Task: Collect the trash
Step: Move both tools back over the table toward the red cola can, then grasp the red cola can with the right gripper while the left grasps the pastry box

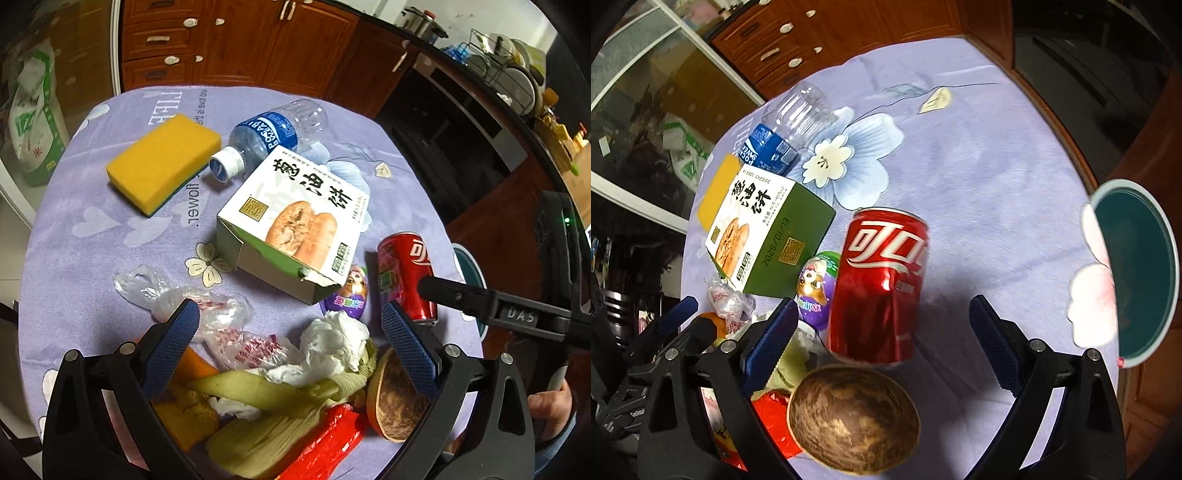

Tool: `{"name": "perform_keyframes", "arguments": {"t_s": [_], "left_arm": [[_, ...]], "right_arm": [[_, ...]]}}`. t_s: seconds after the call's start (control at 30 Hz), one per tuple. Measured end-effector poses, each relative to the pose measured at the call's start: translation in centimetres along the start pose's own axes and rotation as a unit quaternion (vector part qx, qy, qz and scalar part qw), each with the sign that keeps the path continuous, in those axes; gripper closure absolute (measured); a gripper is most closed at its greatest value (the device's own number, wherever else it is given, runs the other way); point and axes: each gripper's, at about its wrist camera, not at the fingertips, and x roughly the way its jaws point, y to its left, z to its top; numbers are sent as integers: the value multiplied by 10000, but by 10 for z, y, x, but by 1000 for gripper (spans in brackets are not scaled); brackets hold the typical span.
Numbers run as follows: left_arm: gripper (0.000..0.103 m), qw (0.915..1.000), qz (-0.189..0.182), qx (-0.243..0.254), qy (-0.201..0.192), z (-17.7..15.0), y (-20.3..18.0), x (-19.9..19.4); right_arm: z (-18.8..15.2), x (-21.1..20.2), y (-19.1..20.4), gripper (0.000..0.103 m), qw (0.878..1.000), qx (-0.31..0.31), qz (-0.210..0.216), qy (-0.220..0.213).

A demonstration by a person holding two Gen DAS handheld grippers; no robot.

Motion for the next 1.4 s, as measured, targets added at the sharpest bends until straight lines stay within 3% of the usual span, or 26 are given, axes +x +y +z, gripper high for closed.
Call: {"name": "perform_keyframes", "arguments": {"t_s": [0.17, 0.27, 0.63, 0.83, 0.87, 0.9, 0.93, 0.97, 1.0, 1.17, 1.4], "left_arm": [[4, 10000, 41, -2, -27, 3, -1, 8], [4, 10000, 70, 19, -22, 5, -5, 13], [11, 9998, 188, -77, -39, 15, -32, 40], [30, 9991, 271, -327, 36, 21, -33, 59], [37, 9990, 281, -353, 32, 22, -33, 61], [52, 9990, 269, -366, 16, 22, -32, 63], [59, 9991, 199, -363, 19, 22, -33, 63], [81, 9993, 109, -355, 38, 22, -33, 64], [90, 9995, 137, -295, 15, 22, -36, 64], [100, 9993, 182, 163, -300, 23, -54, 45], [100, 9980, -59, 387, -503, 24, -68, 17]], "right_arm": [[4, 18, 0, 25, 9998, 21, 125, 183], [3, 25, -7, 51, 9991, 80, 349, 237], [2, 8, -43, 56, 9989, 245, 390, -98], [4, 5, -52, 56, 9989, 164, 425, -131], [5, 5, -52, 56, 9989, 147, 428, -142], [6, 5, -53, 56, 9988, 132, 443, -154], [6, 5, -54, 56, 9987, 123, 458, -164], [6, 6, -54, 56, 9987, 116, 471, -175], [6, 6, -54, 56, 9986, 116, 484, -192], [4, 3, -57, 56, 9980, 143, 560, -263], [-1, -15, -59, 57, 9963, 148, 727, -443]]}}
